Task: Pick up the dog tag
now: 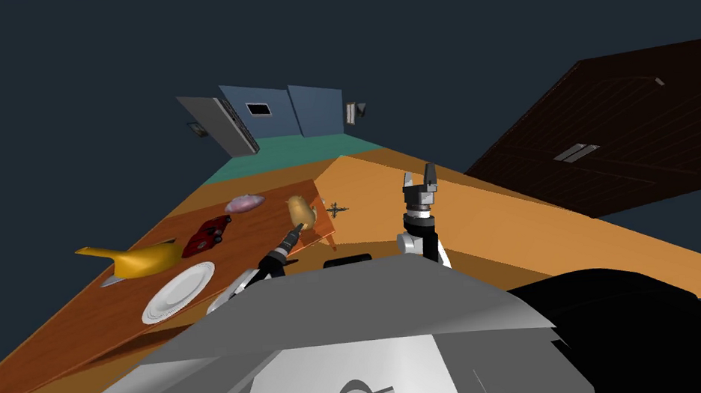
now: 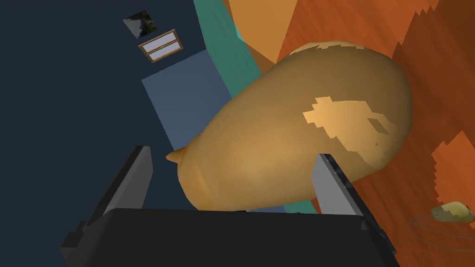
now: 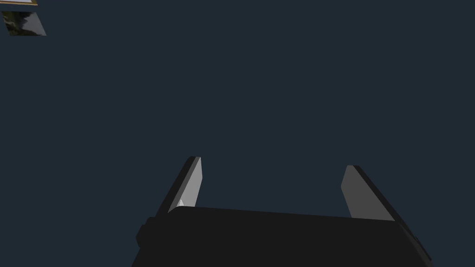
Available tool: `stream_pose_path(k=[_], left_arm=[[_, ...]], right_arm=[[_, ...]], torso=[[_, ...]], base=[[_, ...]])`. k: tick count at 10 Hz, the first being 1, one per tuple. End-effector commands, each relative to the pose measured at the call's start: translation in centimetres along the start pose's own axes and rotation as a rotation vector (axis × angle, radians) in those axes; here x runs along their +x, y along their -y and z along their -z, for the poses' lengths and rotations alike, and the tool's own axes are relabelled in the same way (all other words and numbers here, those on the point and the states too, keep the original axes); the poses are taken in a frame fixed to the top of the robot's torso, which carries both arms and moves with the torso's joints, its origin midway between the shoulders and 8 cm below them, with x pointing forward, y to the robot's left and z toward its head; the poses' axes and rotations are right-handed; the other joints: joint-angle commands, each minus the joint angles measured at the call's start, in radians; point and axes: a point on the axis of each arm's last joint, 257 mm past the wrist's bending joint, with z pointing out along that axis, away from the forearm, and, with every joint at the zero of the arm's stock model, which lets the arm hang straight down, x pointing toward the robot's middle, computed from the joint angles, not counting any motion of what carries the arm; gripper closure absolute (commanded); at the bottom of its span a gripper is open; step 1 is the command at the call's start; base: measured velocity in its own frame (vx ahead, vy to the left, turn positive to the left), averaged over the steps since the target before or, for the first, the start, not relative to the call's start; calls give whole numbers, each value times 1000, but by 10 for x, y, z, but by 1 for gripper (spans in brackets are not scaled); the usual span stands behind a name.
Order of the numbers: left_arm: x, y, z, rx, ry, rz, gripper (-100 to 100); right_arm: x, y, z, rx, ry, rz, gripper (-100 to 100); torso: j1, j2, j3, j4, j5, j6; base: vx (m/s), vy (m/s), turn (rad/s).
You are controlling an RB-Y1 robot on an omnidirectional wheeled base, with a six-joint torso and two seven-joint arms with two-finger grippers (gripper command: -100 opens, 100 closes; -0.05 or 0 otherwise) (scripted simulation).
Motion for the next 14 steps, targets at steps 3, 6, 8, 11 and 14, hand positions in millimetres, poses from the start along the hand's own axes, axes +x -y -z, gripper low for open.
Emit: stream_pose_path(k=[3,6,8,11,14], left_arm=[[-7,-56,14,-145,-28,-42,-100],[-12,-82,22,-210,-36,-63,-100],[-18,-107,32,-273,-42,-83,-100],[-32,-146,50,-377,-49,-124,-100],[-53,-192,77,-499,-45,-164,-100]], right_arm=[[0,0,0,0,0,0,0],[0,0,0,0,0,0,0],[0,0,0,0,0,0,0],[0,0,0,0,0,0,0],[0,0,0,0,0,0,0]], torso=[[-1,-1,0,0,0,0],[-1,-1,0,0,0,1],[-1,-1,0,0,0,1],[-1,-1,0,0,0,0],[0,-1,0,0,0,1]], base=[[-10,23,-110],[-10,20,-111],[-11,21,-120],[-10,15,-148],[-14,28,-198]])
